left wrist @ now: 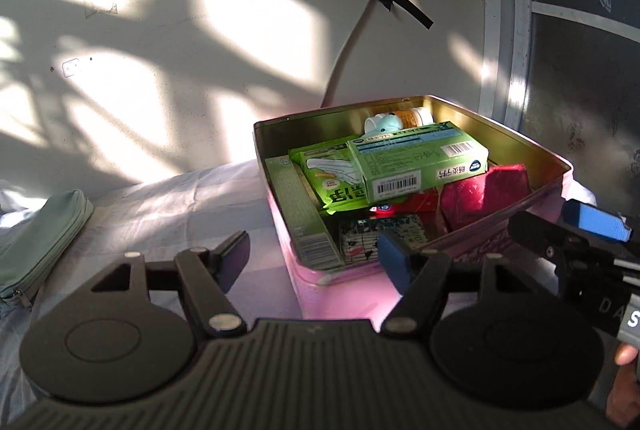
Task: Organize objects
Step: 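Withdraw the right tool from the tin toward the pencil pouch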
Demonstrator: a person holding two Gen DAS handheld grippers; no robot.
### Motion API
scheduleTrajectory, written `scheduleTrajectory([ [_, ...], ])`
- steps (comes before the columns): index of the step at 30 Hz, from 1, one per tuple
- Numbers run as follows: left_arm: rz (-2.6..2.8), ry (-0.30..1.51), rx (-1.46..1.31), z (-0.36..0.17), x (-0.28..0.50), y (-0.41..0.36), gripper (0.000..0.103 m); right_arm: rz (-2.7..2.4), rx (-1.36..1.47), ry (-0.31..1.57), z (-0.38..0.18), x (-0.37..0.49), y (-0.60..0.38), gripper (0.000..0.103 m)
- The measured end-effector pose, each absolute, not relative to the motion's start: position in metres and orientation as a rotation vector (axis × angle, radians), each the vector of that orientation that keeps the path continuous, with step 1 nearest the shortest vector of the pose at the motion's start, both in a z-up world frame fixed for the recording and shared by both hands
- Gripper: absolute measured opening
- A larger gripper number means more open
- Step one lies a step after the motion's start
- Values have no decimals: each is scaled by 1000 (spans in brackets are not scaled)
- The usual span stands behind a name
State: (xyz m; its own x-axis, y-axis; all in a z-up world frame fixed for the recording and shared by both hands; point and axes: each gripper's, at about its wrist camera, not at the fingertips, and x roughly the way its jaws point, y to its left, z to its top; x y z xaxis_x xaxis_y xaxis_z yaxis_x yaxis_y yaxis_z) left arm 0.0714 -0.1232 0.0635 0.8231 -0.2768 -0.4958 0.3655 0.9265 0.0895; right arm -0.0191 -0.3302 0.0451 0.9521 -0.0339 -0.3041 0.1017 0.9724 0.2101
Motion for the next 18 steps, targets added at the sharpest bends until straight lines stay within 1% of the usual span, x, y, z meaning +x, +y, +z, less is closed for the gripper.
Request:
scheduleTrajectory([
  [8,-292,530,150,49,59,-89,75,6,221,344,46,-29,-300,68],
  [10,-281,533,145,47,58,-82,78,22,229,349,47,-30,-295,68],
  [18,-235,541,120,39,59,-55,78,54,205,365,49,-33,-271,68],
])
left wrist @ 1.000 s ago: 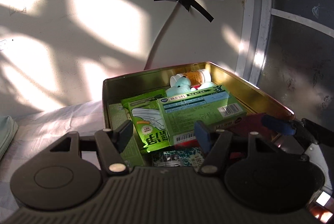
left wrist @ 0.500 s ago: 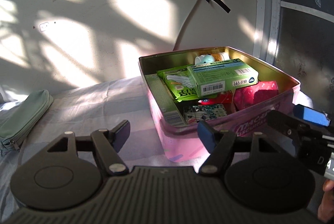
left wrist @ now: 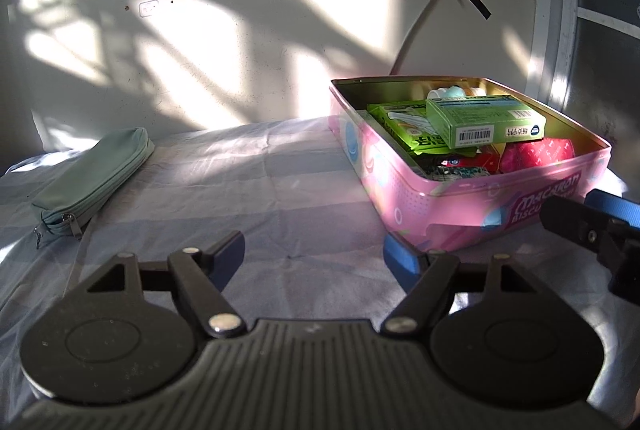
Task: Organize objects
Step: 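Withdraw the right tool from the tin toward the pencil pouch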
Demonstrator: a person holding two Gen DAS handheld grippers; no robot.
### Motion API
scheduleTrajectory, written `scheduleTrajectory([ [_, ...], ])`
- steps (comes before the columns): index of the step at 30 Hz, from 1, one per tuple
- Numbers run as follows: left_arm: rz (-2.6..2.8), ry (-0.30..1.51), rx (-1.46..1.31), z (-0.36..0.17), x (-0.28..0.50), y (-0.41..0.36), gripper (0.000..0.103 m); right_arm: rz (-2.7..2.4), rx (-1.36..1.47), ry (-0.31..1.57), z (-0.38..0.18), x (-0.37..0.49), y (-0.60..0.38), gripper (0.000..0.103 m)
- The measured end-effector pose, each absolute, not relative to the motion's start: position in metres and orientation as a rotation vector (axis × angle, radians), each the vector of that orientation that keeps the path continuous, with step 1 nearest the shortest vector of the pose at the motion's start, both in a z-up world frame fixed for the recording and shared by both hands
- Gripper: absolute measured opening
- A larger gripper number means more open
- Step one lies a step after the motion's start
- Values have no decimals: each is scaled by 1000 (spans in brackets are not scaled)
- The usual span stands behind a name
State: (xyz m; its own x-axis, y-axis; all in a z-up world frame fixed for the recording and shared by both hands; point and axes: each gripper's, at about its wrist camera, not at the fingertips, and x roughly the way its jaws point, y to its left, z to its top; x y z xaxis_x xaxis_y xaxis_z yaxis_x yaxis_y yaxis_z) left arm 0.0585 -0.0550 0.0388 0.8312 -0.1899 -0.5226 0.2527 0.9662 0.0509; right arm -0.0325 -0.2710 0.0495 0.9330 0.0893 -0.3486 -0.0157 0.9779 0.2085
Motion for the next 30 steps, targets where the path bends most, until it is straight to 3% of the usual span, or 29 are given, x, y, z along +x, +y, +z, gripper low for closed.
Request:
scheduleTrajectory([
  [30,-233,544,72,26,58,-22,84,-6,227,381,45,-23,-250,68],
])
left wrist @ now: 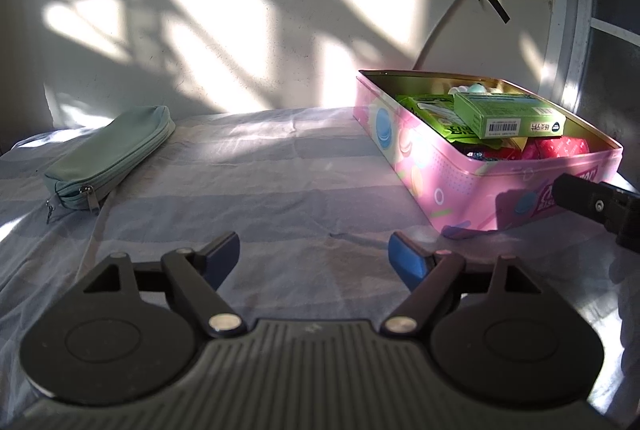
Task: Organize objects
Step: 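Withdraw the right tool from the tin toward the pencil pouch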
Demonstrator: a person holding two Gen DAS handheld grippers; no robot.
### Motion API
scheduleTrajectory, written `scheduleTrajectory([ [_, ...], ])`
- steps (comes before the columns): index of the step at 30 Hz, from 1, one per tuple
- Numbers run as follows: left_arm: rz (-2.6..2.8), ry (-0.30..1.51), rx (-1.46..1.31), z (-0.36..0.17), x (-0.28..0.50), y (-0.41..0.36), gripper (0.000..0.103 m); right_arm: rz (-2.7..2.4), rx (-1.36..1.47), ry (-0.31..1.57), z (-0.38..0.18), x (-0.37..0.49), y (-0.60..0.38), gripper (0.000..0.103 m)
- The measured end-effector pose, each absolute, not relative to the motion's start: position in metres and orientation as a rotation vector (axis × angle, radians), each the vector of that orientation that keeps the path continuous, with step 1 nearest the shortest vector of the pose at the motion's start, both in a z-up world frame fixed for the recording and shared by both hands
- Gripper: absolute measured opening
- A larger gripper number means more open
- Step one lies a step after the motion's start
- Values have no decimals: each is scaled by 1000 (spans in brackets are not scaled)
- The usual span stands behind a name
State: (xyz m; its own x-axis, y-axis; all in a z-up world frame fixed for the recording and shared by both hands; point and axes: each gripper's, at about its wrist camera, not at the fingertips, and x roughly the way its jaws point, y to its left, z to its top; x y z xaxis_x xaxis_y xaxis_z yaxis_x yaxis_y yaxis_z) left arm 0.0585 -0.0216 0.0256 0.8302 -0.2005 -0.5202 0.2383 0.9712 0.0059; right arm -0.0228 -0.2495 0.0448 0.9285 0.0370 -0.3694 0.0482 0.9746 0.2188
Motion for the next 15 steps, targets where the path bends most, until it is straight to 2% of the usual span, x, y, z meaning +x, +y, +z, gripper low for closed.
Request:
scheduleTrajectory([
  [15,-224,555,66,21,65,-13,85,-2,204,387,48,-17,-239,68],
])
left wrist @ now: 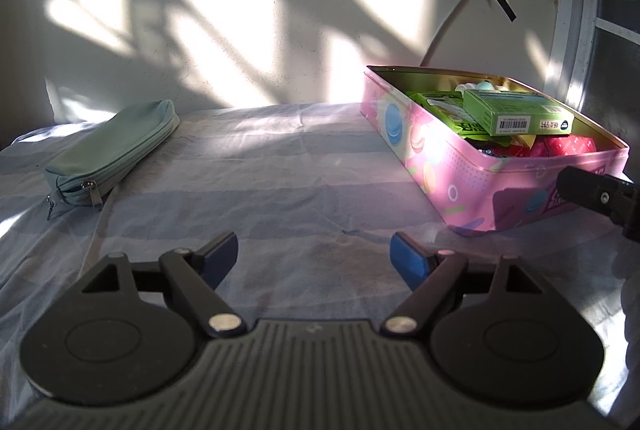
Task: Organize objects
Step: 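Withdraw the right tool from the tin toward the pencil pouch, then grasp the pale green pencil pouch by its zipper end with the right tool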
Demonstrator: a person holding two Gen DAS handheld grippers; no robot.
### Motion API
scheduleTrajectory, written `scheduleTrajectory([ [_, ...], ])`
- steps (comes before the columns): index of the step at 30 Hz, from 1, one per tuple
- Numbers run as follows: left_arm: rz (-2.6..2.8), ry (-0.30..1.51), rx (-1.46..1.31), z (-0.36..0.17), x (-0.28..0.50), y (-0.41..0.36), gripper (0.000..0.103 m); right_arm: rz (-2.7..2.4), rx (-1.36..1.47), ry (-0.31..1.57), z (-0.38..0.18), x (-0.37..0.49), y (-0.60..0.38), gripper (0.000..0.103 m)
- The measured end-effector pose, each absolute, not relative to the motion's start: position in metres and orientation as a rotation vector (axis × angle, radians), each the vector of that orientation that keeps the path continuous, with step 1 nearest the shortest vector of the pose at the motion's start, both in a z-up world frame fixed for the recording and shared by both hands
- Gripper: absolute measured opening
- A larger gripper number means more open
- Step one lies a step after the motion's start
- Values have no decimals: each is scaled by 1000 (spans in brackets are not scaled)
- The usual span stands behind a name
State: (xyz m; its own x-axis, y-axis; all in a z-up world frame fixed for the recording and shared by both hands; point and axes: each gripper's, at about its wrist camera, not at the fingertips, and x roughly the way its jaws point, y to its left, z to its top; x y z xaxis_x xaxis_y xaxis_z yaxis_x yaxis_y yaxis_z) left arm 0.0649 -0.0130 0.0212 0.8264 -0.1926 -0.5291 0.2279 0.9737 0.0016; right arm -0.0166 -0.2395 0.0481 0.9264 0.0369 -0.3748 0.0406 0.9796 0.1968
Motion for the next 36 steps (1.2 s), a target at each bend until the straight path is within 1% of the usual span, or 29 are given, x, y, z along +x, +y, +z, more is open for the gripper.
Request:
scheduleTrajectory([
  [5,-196,551,60,21,71,2,86,24,177,378,55,-8,-227,68],
  [7,-175,543,57,23,74,12,88,43,159,375,59,-3,-219,68],
  [12,-108,535,28,26,83,44,88,111,94,371,65,14,-187,68],
  [17,-19,535,-19,25,92,84,88,185,34,405,60,35,-151,69],
  [24,113,520,-157,28,99,150,88,296,-30,472,55,78,-92,69],
  [26,175,491,-207,30,96,172,88,334,-56,487,53,91,-72,71],
  [28,268,449,-274,31,91,197,88,382,-77,498,50,104,-49,77],
  [33,386,404,-457,30,80,239,88,487,-106,537,39,139,17,79],
  [36,367,430,-481,27,83,240,88,507,-100,583,29,159,50,79],
])
